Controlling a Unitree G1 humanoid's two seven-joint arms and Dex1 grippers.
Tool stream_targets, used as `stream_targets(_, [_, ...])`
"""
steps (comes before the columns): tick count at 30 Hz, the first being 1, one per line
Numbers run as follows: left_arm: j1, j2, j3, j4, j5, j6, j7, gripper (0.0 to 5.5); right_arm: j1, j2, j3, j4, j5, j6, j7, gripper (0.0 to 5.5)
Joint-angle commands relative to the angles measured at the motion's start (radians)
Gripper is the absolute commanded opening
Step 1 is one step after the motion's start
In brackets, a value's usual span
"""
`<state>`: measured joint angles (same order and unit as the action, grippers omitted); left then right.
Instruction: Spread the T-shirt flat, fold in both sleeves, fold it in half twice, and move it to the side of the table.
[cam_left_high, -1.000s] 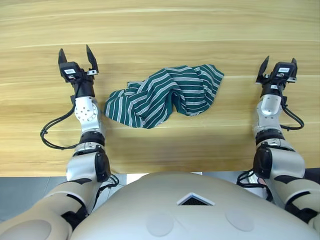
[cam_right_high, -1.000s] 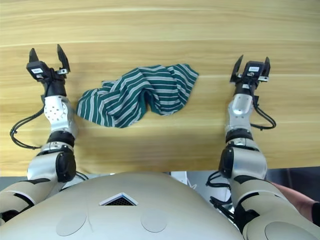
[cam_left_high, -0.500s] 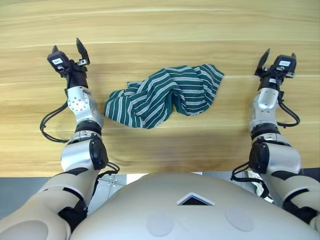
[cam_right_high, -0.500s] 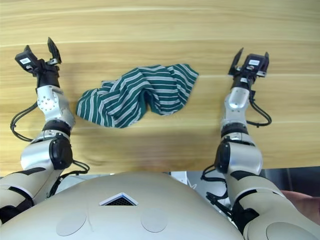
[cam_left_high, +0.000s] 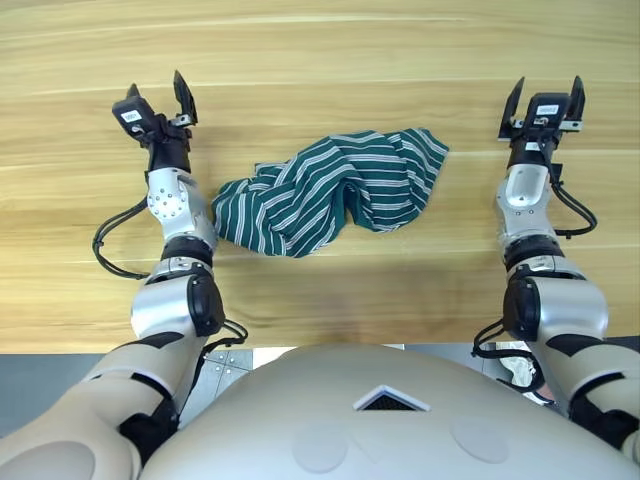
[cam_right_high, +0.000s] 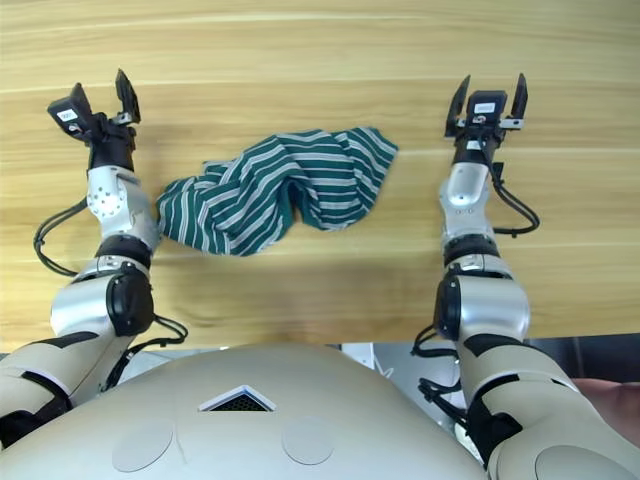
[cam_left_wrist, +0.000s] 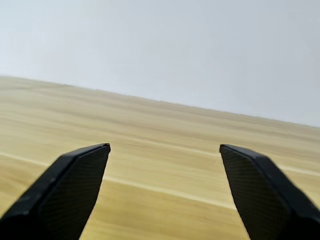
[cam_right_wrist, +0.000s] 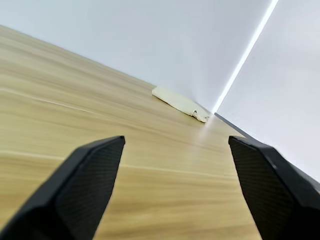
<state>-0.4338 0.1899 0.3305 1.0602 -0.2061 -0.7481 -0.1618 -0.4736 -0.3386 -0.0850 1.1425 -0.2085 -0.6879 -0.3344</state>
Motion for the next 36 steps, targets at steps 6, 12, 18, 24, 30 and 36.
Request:
stream_targets(6, [0.048,-0.011,-0.038,-0.119,0.003,-0.018,-0.041,4.09,0.055,-0.038,0.028,-0.064,-0.048,-0.048,-0.05,3.84])
stream_targets(12, [0.505,0.124,-0.274,-0.979,-0.161,0.141,-0.399,4.09,0.376,-0.191,0.094,-0.606,-0.189,-0.06,0.103,3.84])
stream_targets(18, [0.896,0.358,-0.372,-1.368,0.231,0.152,-0.555,4.09,0.58,-0.351,0.121,-0.954,-0.234,0.069,0.389,3.84])
stream_targets(24, [1.18,0.422,-0.375,-1.518,0.487,0.154,-0.534,4.09,0.468,-0.344,0.178,-0.952,-0.277,0.172,0.5,3.84])
stream_targets(30, [1.075,0.397,-0.365,-1.435,0.722,0.145,-0.386,4.09,0.383,-0.285,0.24,-0.888,-0.31,0.179,0.472,3.84])
stream_targets(36, [1.03,0.41,-0.371,-1.371,0.859,0.163,-0.274,4.09,0.39,-0.283,0.249,-0.858,-0.328,0.171,0.437,3.84])
